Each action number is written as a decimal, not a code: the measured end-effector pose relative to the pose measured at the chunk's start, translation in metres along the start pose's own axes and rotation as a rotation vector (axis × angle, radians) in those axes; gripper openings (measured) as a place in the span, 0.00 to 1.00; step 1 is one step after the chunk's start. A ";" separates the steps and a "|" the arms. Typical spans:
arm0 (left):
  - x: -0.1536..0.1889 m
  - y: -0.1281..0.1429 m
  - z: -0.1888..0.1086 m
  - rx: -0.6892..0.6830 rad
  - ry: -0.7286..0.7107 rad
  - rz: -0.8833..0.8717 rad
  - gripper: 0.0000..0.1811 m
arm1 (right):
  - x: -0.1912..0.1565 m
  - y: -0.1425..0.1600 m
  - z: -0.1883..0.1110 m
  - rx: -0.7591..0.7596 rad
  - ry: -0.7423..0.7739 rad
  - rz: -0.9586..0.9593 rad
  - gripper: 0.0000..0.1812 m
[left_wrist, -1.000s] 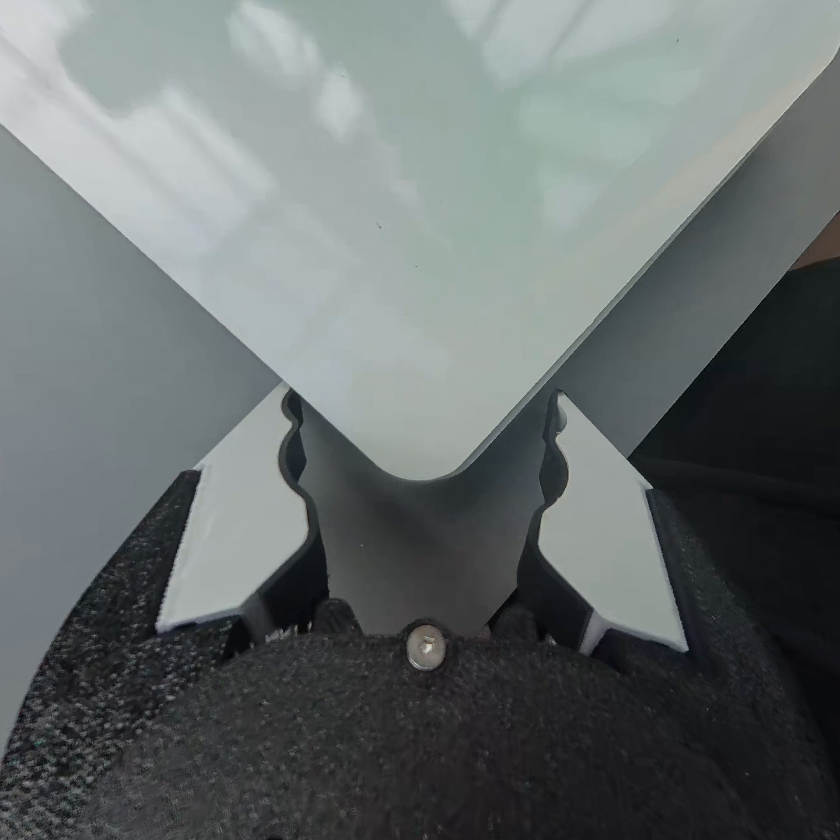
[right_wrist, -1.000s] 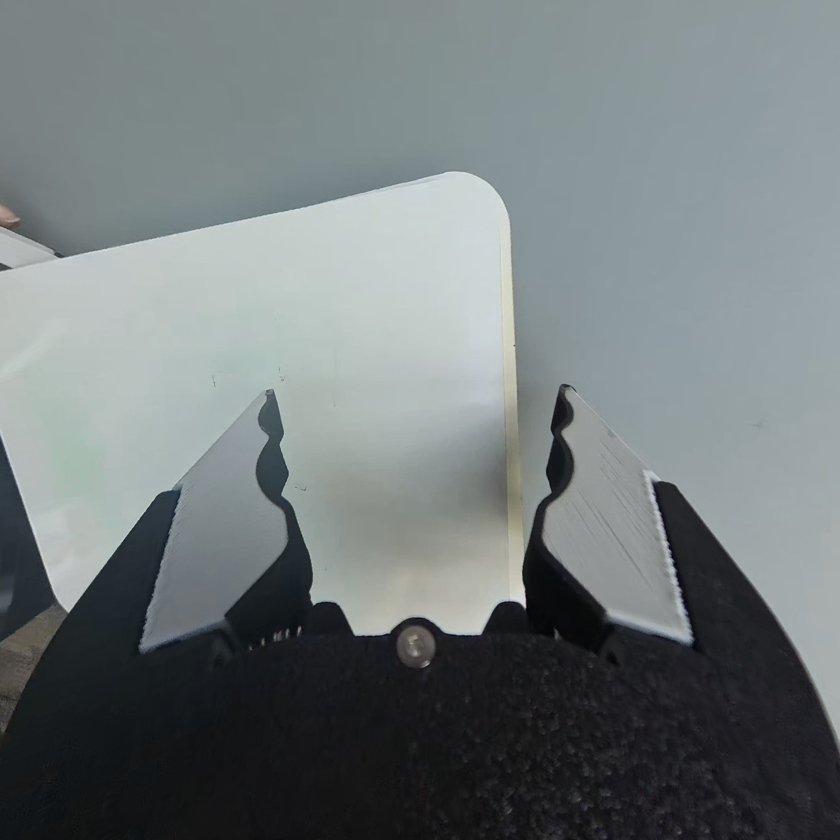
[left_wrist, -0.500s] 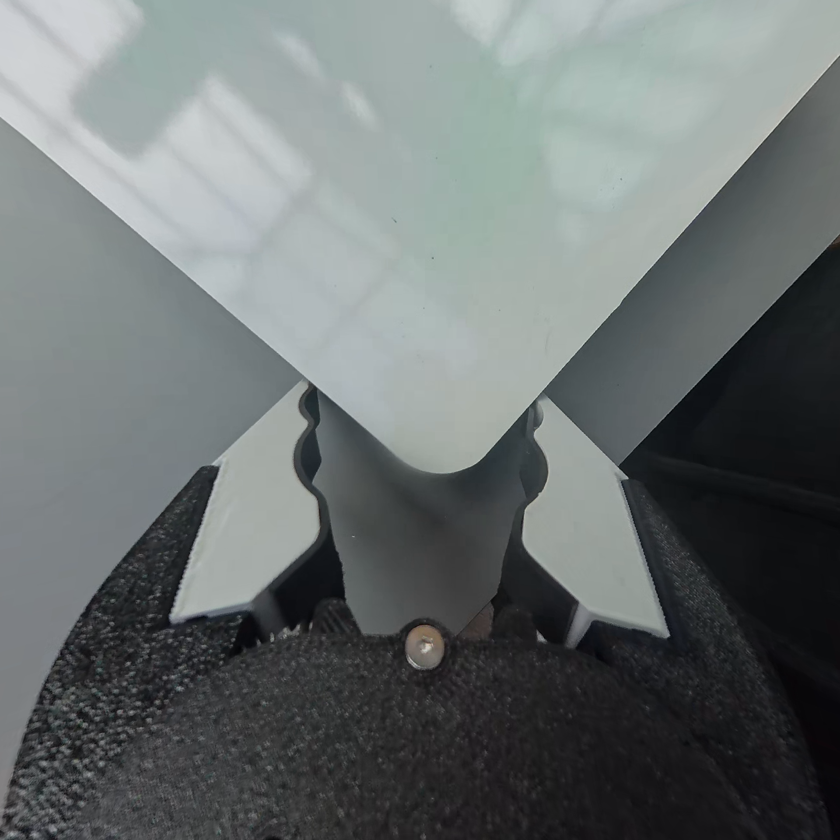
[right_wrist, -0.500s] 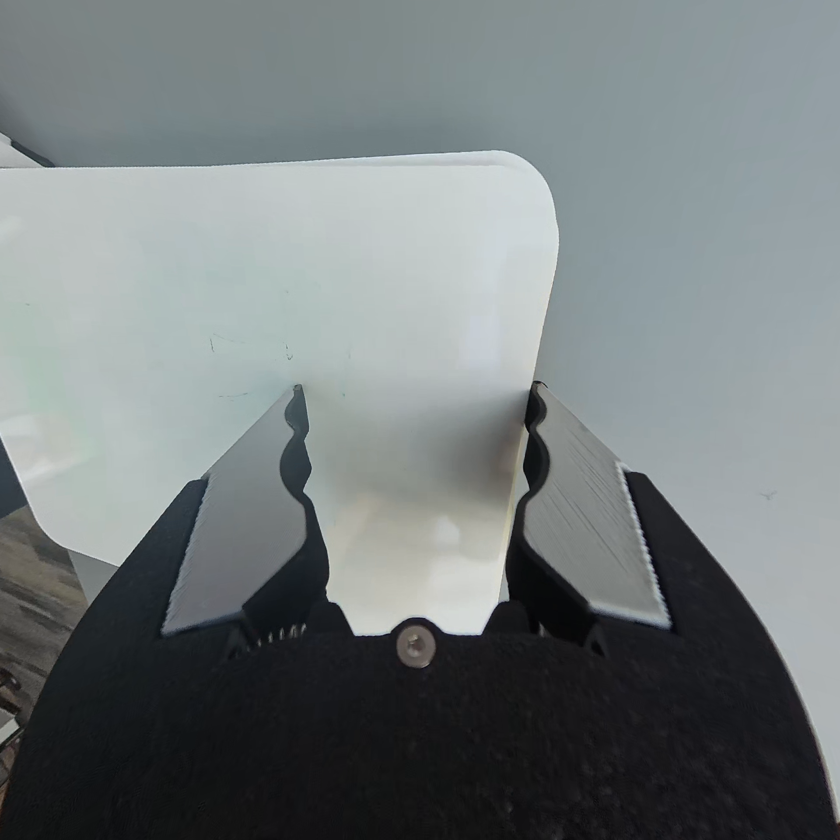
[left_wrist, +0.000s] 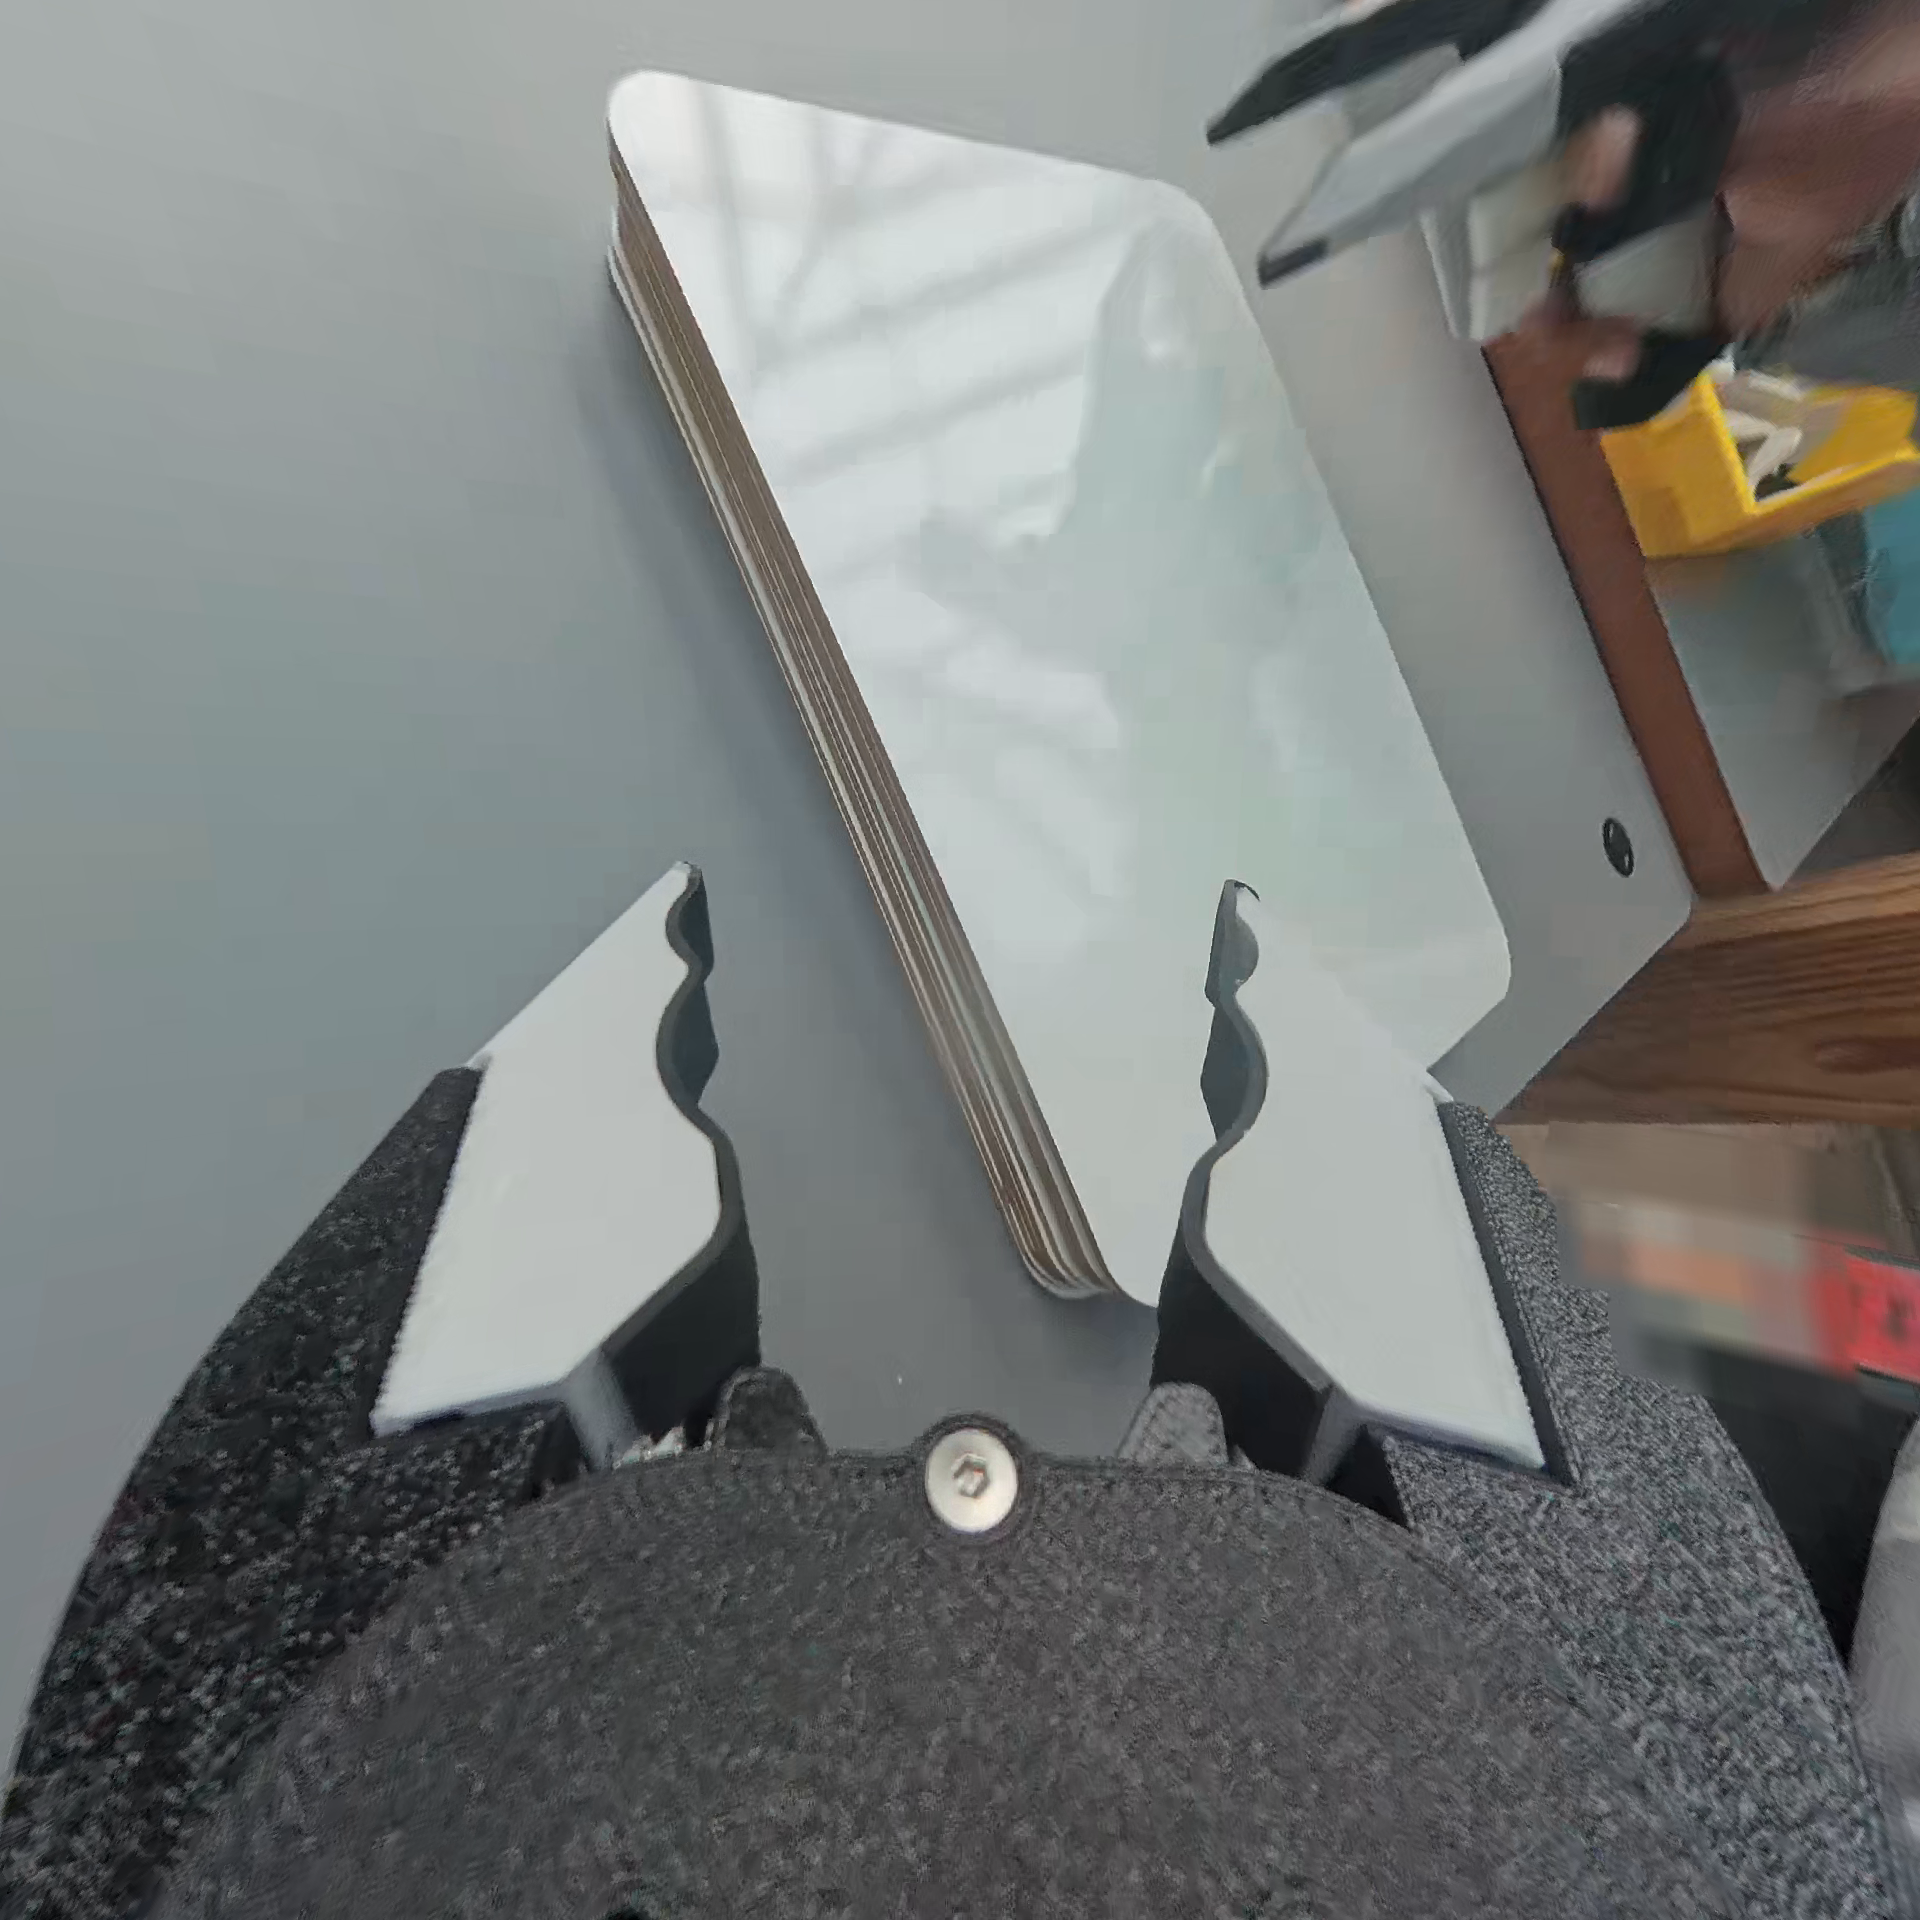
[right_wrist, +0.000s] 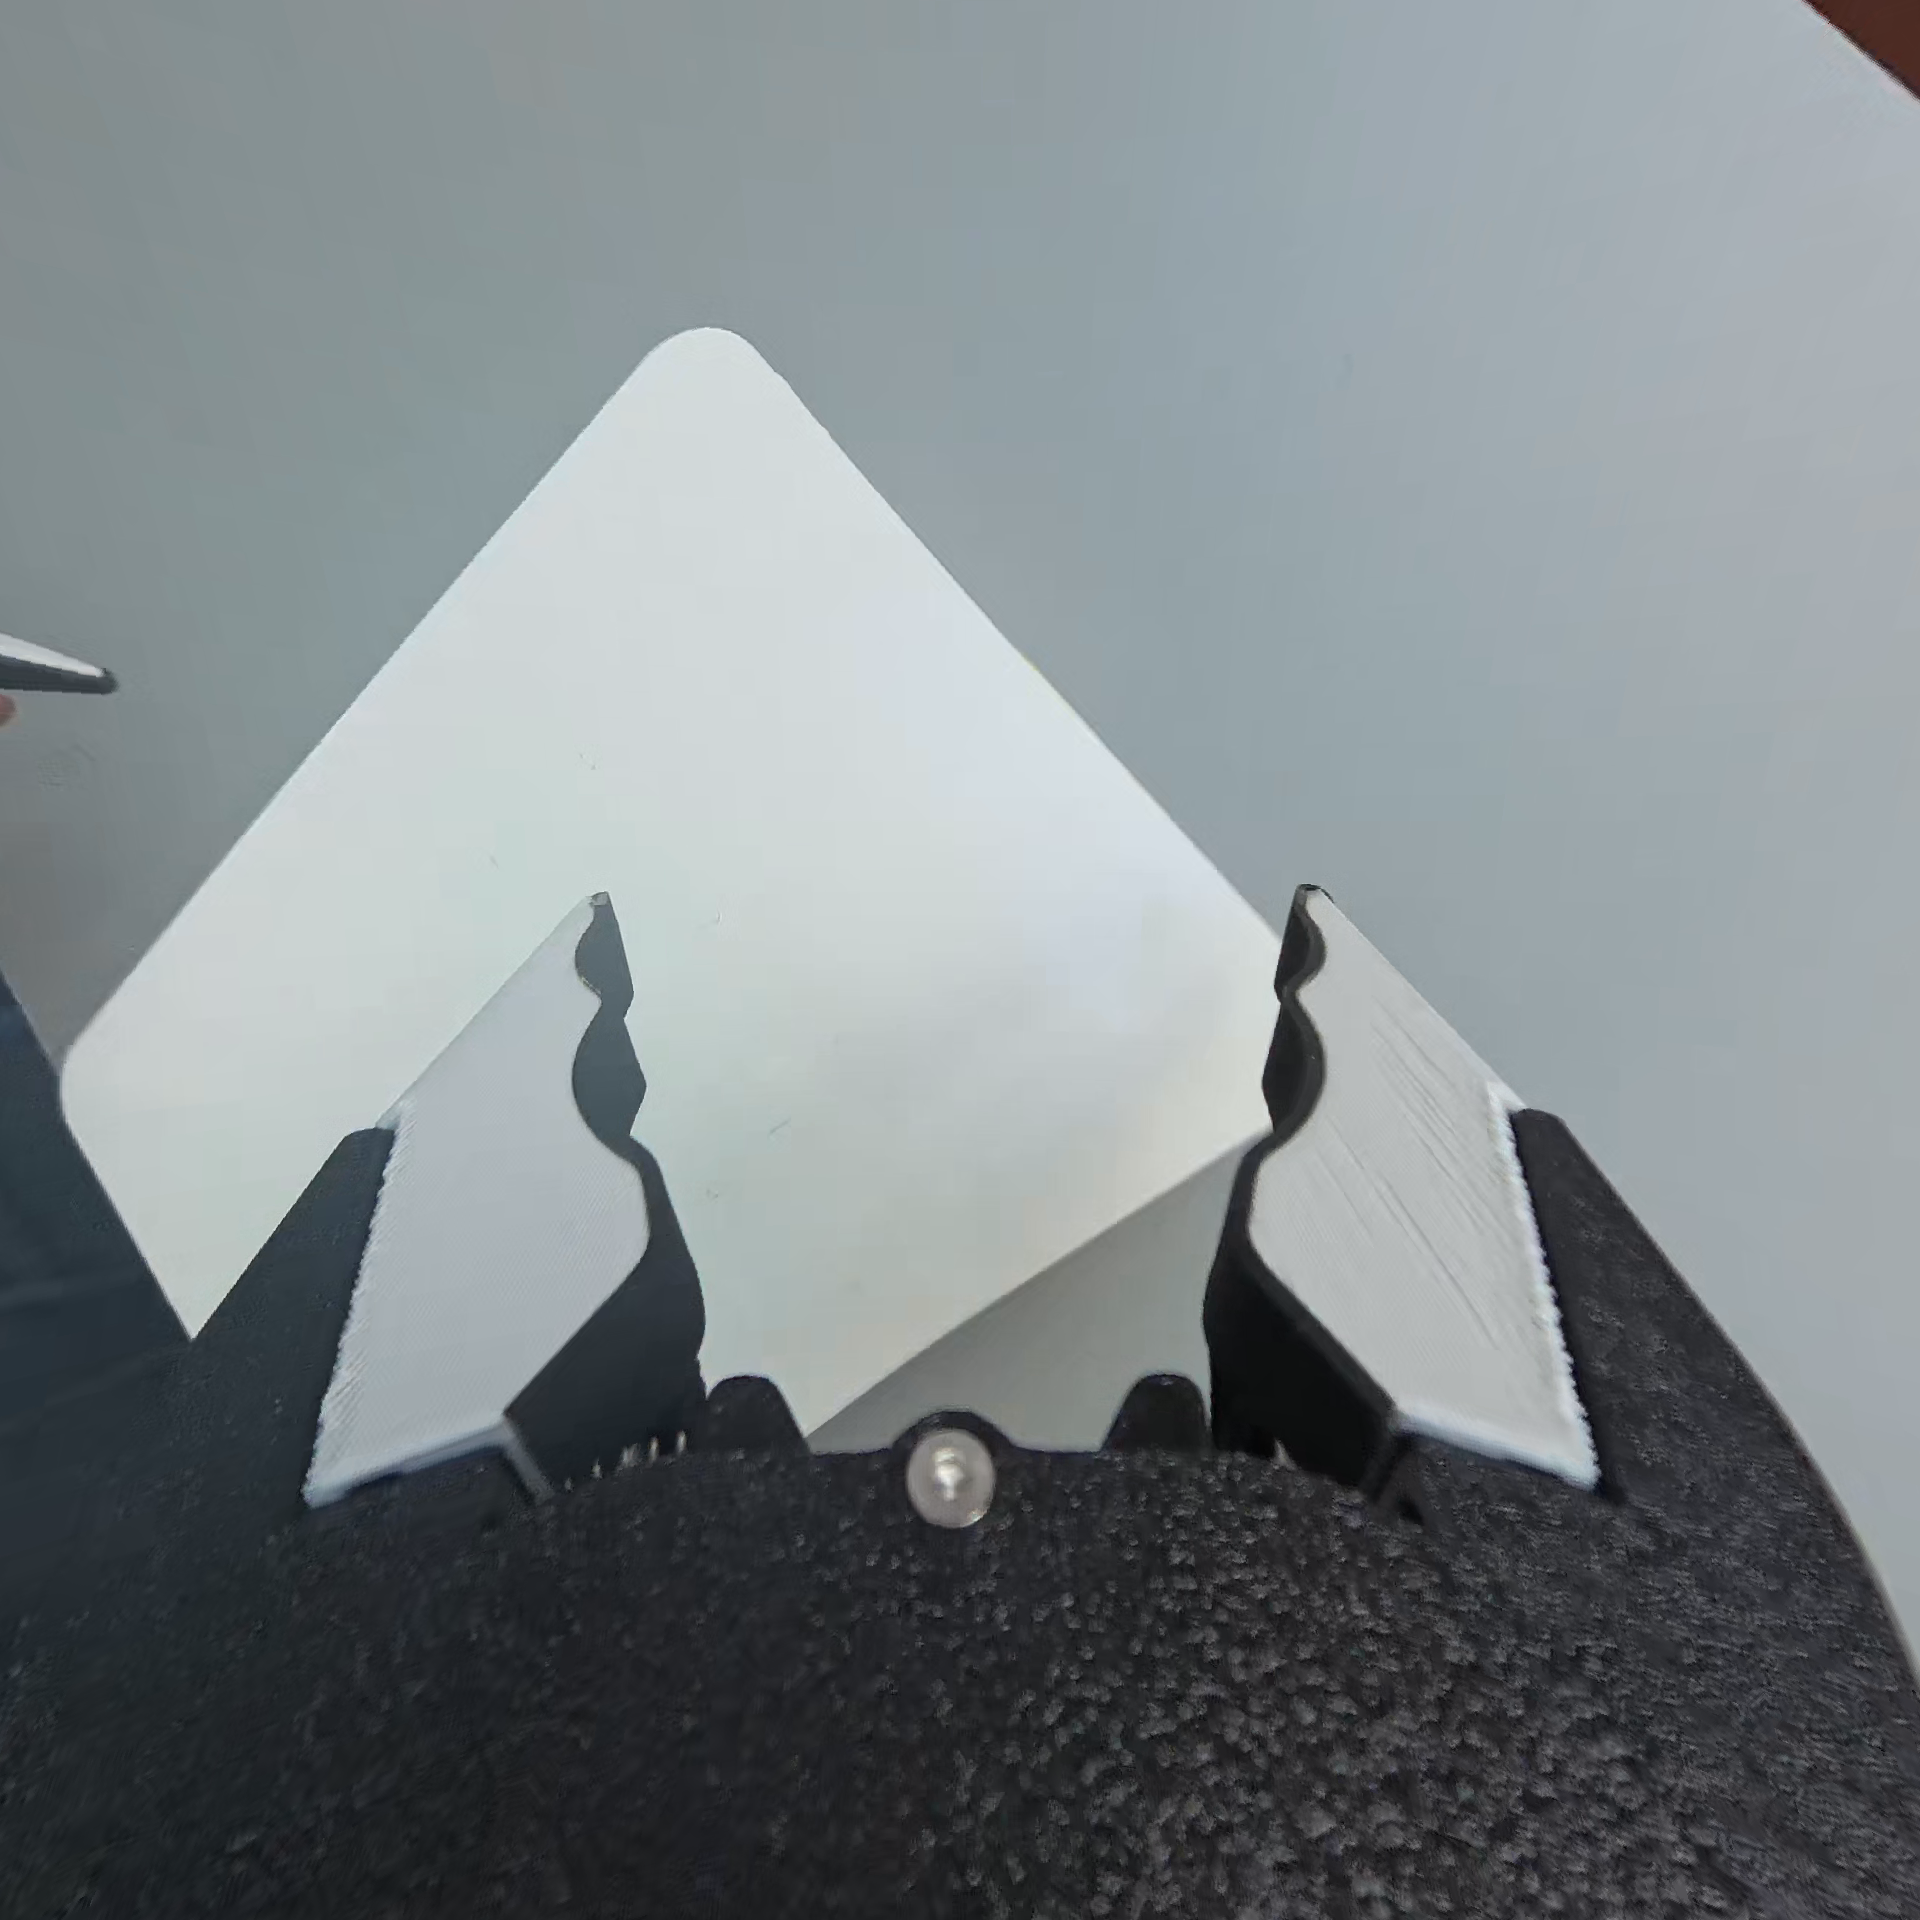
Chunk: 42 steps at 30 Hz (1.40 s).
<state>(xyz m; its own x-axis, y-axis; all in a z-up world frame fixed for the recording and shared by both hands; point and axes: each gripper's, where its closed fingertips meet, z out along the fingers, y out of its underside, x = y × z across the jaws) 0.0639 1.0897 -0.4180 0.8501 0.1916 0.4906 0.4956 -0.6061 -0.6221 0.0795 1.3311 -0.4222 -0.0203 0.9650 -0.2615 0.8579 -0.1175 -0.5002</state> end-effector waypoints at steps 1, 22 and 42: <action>-0.007 -0.015 0.006 0.019 0.006 -0.042 0.52 | -0.001 0.014 -0.010 0.034 0.015 0.072 0.66; -0.018 -0.069 0.121 -0.211 -0.027 -0.078 0.60 | -0.020 0.066 0.017 0.035 0.075 0.474 0.75; -0.011 -0.060 0.122 -0.370 -0.067 0.024 0.68 | -0.034 0.065 0.023 -0.029 0.052 0.432 0.87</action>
<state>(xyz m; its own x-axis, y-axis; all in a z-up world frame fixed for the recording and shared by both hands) 0.0465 1.2184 -0.4609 0.8766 0.2161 0.4300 0.3876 -0.8466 -0.3646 0.1238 1.2856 -0.4650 0.3694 0.8391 -0.3994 0.7957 -0.5076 -0.3304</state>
